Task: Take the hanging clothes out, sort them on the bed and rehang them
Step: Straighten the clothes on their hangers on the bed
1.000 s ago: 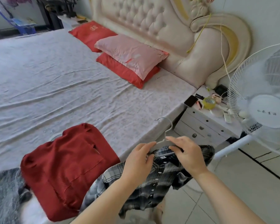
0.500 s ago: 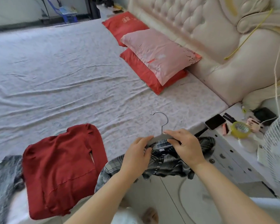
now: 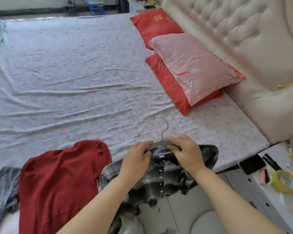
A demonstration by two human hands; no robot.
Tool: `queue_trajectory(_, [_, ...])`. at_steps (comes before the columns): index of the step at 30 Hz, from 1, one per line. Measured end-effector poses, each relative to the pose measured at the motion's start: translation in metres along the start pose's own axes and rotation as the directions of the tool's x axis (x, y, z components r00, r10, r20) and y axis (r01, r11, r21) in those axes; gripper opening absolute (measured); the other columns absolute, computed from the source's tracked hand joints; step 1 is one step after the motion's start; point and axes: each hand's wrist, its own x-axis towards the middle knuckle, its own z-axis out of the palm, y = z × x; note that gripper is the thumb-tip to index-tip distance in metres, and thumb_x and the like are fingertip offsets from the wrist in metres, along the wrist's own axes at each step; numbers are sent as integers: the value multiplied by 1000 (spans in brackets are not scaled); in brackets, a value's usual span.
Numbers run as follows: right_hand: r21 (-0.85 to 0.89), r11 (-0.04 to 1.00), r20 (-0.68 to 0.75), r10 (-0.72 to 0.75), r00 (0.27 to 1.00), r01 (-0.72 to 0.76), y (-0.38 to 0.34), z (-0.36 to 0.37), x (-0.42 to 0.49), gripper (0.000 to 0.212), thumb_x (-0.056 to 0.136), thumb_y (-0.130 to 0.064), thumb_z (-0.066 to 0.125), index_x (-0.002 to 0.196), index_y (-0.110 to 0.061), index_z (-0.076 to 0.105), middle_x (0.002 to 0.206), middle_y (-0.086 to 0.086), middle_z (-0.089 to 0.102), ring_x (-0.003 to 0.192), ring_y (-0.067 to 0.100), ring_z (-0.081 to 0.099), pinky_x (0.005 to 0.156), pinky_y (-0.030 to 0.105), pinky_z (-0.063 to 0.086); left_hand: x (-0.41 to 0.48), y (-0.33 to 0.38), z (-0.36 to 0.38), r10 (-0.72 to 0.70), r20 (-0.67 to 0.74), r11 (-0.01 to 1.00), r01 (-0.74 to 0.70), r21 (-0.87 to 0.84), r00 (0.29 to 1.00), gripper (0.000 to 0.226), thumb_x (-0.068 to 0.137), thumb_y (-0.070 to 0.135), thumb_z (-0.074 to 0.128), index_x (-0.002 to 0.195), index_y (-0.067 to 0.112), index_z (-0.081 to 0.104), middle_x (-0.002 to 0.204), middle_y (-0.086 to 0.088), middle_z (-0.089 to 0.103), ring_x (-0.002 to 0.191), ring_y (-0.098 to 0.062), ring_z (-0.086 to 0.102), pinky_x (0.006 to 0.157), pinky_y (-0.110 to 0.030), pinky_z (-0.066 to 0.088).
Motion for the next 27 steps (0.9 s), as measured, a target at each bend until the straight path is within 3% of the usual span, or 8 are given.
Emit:
queue_trajectory(3, [12, 1000, 38, 9, 999, -10, 2, 12, 31, 35, 80, -5, 68, 110, -22, 69, 82, -1, 61, 77, 10, 51, 69, 19, 39, 25, -10, -7, -26, -16, 1000, 26, 14, 1000, 39, 90, 10, 53, 128, 20, 53, 114, 5, 55, 86, -1, 44, 73, 5, 29])
queue_trajectory(11, [67, 997, 157, 29, 987, -40, 25, 40, 107, 36, 81, -8, 68, 111, -27, 68, 78, -14, 53, 75, 7, 51, 67, 7, 38, 84, -33, -8, -166, -51, 985, 168, 35, 985, 40, 91, 13, 52, 130, 23, 50, 120, 4, 55, 93, -3, 45, 73, -8, 28])
queue_trajectory(17, [39, 995, 283, 74, 956, -89, 58, 69, 163, 35, 84, -12, 64, 115, -29, 66, 88, -5, 60, 85, 16, 56, 72, 25, 43, 119, -47, -3, -315, -101, 946, 321, 42, 944, 42, 90, 11, 53, 131, 19, 49, 129, 4, 52, 117, -11, 46, 91, -10, 26])
queue_trajectory(21, [-164, 986, 445, 84, 892, -11, 75, 95, 201, 39, 91, -19, 56, 128, -29, 54, 115, 0, 58, 108, 22, 51, 95, 40, 40, 128, -61, 9, -414, -117, 905, 422, 55, 903, 44, 90, 12, 52, 133, 20, 46, 133, 5, 49, 122, -9, 41, 94, -8, 20])
queue_trajectory(24, [-230, 973, 551, 108, 827, 26, 81, 107, 218, 43, 89, -18, 58, 130, -28, 51, 125, 1, 54, 116, 23, 46, 104, 44, 33, 125, -71, 18, -473, -124, 874, 482, 62, 872, 43, 91, 13, 51, 133, 19, 46, 132, 5, 49, 124, -8, 40, 95, -7, 19])
queue_trajectory(27, [-223, 975, 601, 121, 790, 20, 89, 110, 213, 42, 89, -21, 59, 130, -23, 51, 126, 2, 53, 118, 23, 46, 103, 42, 37, 120, -74, 26, -533, -141, 838, 544, 52, 834, 41, 91, 12, 51, 132, 18, 48, 130, 3, 51, 122, -9, 42, 99, -14, 25])
